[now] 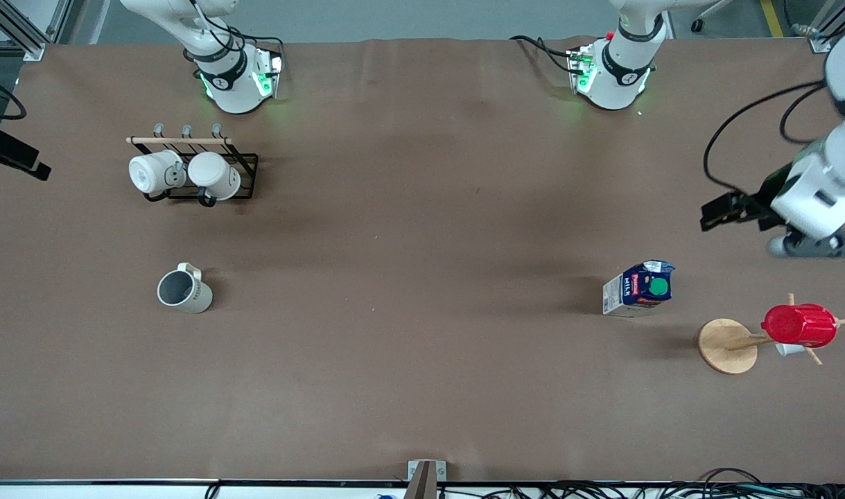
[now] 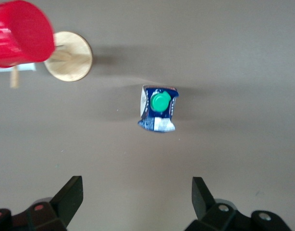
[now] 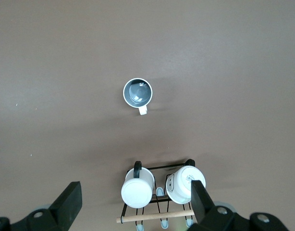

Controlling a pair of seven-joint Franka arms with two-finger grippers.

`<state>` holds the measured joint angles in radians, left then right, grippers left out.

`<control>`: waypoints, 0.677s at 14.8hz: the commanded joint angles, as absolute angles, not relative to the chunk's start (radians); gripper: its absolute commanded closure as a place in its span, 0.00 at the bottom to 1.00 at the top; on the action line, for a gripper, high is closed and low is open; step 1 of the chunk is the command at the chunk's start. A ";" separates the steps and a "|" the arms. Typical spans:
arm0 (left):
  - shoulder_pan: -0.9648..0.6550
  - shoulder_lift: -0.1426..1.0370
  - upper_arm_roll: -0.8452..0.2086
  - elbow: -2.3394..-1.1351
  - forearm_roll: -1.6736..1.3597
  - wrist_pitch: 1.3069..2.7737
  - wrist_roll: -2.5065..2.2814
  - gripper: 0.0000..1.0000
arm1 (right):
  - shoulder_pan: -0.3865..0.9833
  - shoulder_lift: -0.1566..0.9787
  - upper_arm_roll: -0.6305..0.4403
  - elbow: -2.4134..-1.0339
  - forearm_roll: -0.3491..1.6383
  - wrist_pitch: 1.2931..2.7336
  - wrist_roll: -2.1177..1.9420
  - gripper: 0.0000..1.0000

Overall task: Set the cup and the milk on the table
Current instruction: 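Reach the left gripper to the milk carton while the right gripper reaches the mug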

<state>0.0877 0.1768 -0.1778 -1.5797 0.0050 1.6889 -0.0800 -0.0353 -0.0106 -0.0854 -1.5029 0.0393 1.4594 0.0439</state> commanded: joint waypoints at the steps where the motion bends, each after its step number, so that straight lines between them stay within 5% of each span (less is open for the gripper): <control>1: 0.086 0.228 -0.181 -1.641 0.005 1.814 -0.092 0.00 | -0.044 -0.008 -0.077 -1.503 0.038 1.448 0.031 0.00; 4: 0.091 0.250 -0.181 -1.791 0.017 2.049 -0.087 0.00 | -0.026 0.006 -0.077 -1.609 0.038 1.535 0.028 0.00; 10: 0.084 0.316 -0.189 -1.804 0.037 2.095 -0.086 0.00 | -0.023 0.101 -0.077 -1.885 0.035 1.951 -0.102 0.00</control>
